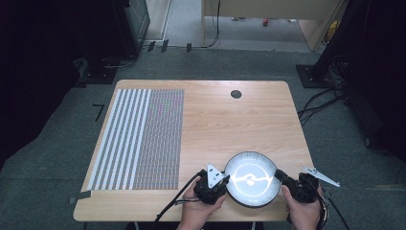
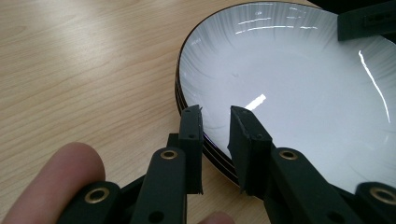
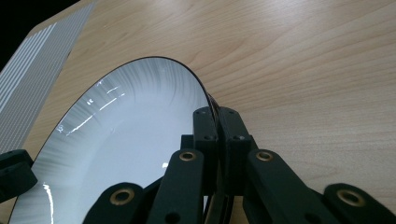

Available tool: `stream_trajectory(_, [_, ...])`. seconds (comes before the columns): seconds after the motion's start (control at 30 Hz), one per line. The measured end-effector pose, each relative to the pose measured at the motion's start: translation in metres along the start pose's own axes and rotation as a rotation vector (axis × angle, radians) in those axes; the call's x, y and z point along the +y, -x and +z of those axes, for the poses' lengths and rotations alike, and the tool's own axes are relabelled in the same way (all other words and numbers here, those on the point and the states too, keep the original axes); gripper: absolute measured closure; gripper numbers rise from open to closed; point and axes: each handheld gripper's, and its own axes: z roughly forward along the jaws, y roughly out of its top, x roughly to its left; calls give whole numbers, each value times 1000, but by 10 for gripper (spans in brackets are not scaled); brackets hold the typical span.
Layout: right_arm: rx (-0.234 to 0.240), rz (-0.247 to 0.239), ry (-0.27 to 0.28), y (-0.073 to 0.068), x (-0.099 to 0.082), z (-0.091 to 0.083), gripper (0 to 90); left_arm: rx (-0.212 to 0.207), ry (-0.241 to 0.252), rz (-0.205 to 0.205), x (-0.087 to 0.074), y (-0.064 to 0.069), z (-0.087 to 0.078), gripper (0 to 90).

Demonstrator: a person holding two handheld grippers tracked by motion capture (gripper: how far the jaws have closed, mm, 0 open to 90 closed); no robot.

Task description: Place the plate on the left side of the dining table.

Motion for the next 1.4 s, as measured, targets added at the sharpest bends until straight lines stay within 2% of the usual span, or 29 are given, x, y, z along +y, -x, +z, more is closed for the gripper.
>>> stream_trajectory(0.13, [5, 27, 6, 1, 0, 0, 875, -9, 7, -3, 0, 1, 0, 721])
stream_trajectory(0.27, [51, 80, 2, 9, 2, 0, 870, -23, 8, -9, 0, 0, 1, 691])
stream_trajectory(0.37, [55, 82, 2, 9, 2, 0, 869, -30, 7, -14, 0, 0, 1, 676])
stream_trajectory(0.47, [71, 108, -5, 12, 2, 0, 867, -38, 6, -18, 0, 0, 1, 657])
stream_trajectory(0.73, [88, 138, -8, 18, 3, -3, 869, -50, 7, -28, 1, 0, 2, 584])
stream_trajectory(0.93, [101, 145, -12, 21, 4, -3, 869, -45, 17, -32, 3, 2, 0, 574])
stream_trajectory(1.03, [110, 151, -12, 23, 4, -3, 869, -44, 42, -32, 4, 4, -3, 568])
stream_trajectory(1.13, [121, 167, -18, 25, 4, -3, 869, -60, 41, -30, 5, 5, -4, 567])
stream_trajectory(1.3, [134, 180, -24, 26, 3, -2, 868, -81, 10, -62, 5, 4, 1, 553])
stream_trajectory(1.4, [143, 190, -26, 27, 3, -2, 865, -109, -1, -112, 6, -1, 2, 544])
